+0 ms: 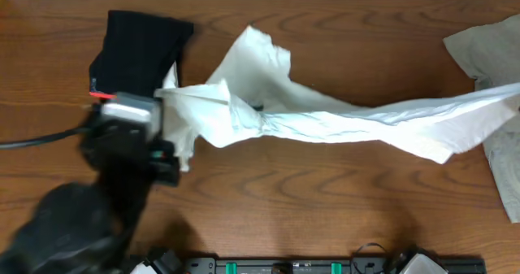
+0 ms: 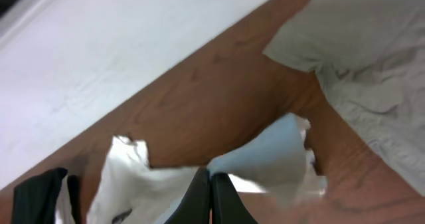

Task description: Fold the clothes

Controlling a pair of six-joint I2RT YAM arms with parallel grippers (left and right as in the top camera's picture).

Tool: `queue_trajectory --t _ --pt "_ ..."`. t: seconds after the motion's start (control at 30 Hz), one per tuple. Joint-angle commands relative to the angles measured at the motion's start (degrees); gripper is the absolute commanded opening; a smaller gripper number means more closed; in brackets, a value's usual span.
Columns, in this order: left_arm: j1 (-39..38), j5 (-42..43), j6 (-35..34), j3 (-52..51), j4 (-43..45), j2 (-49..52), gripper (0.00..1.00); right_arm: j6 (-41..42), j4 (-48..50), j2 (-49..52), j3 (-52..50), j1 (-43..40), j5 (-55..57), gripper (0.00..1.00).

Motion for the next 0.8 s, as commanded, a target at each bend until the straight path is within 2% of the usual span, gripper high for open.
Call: queue_trajectory --t 0.0,0.2,0.5,0.6,0.77 --pt "0.35 -1.14 -1.86 7.28 -1.92 -0.46 0.06 -1.97 -2.67 -0.28 5.62 0.87 -0.37 0.01" --pt "0.35 -1.05 -4.22 20.96 -11.89 2.19 0.06 -2.36 -8.04 0.2 13.7 0.87 -0.59 0.01" --pt "0.35 3.8 -10.01 41.79 -30.05 10.75 0.06 -3.19 -14.86 1.44 23.82 0.87 -0.63 0.01" --pt "0.35 6.75 -11.58 47.41 -34.16 13.51 0.06 -3.26 -16.92 1.44 26.64 0.87 -0.61 0.01" --pt "0.35 7.08 -14.97 52.72 -38.4 16.57 0.06 -3.26 -20.26 1.44 30.53 0.87 -0.63 0.01"
